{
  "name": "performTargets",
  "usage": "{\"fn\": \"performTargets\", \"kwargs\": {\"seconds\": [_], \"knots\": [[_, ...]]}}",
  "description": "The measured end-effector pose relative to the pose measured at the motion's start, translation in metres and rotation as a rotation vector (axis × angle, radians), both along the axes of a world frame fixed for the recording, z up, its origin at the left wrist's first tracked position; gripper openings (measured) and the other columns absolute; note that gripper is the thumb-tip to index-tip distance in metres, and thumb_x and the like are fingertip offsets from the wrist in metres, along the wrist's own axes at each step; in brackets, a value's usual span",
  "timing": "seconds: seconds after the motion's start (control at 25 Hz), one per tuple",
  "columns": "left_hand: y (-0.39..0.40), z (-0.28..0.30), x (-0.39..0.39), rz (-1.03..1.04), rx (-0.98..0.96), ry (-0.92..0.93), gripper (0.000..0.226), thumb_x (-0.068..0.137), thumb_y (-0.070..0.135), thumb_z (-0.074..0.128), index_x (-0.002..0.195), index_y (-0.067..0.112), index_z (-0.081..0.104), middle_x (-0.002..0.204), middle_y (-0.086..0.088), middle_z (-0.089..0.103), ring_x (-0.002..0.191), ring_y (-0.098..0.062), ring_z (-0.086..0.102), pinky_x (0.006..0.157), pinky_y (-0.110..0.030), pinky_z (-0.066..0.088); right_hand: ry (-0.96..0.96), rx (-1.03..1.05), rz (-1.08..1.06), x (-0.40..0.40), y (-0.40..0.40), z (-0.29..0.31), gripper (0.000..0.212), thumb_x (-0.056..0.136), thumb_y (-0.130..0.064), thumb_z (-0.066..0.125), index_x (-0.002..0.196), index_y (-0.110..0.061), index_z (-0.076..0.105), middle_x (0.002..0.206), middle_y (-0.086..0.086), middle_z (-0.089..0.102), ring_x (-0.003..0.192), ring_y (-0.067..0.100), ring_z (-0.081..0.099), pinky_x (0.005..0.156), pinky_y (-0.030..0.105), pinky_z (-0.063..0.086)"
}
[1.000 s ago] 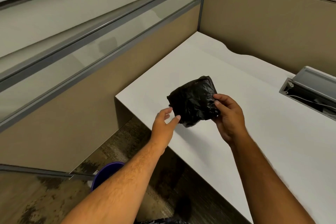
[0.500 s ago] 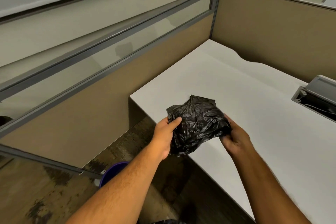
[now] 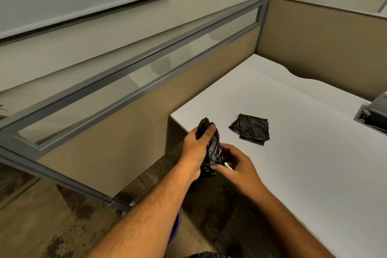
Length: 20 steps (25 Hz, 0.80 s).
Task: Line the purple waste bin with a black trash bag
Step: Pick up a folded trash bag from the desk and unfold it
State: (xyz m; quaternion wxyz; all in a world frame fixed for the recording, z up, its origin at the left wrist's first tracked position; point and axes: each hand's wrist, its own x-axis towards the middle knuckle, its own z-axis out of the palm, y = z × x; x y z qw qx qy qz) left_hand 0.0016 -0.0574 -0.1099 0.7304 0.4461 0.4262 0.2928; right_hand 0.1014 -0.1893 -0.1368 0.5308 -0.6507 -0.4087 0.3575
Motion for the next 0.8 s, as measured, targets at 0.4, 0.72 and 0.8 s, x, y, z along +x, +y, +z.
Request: {"fn": "performTargets", "kwargs": {"seconds": [0.4,0.72,0.8], "knots": [[0.077,0.014,-0.129,0.041,0.005,0.094,0.032,0.087,0.060,0.078,0.087,0.028,0.077,0.110,-0.002,0.082,0.116,-0.031,0.070,0.106,-0.056,0.054,1.032,0.109,-0.567,-0.064,0.023,0.012,0.036,0.109,-0.029,0.054,0.139,-0.012,0.067,0.134,0.011,0.076,0.125,0.029,0.072,0.111,0.054,0.049],[0.142,-0.020,-0.216,0.159,-0.042,0.124,0.028,0.098,0.054,0.069,0.088,0.029,0.077,0.092,-0.003,0.085,0.101,-0.033,0.079,0.070,-0.041,0.064,1.049,0.262,-0.873,-0.087,0.005,0.021,0.041,0.101,-0.032,0.065,0.136,-0.012,0.064,0.131,0.013,0.077,0.115,0.028,0.075,0.095,0.056,0.057],[0.145,-0.026,-0.225,0.164,-0.135,0.109,0.027,0.099,0.056,0.066,0.101,0.030,0.077,0.102,-0.005,0.083,0.103,-0.032,0.078,0.072,-0.040,0.061,1.066,0.289,-0.980,-0.086,-0.005,0.022,0.041,0.104,-0.033,0.063,0.139,-0.013,0.061,0.133,0.010,0.073,0.117,0.026,0.071,0.081,0.052,0.058]]}}
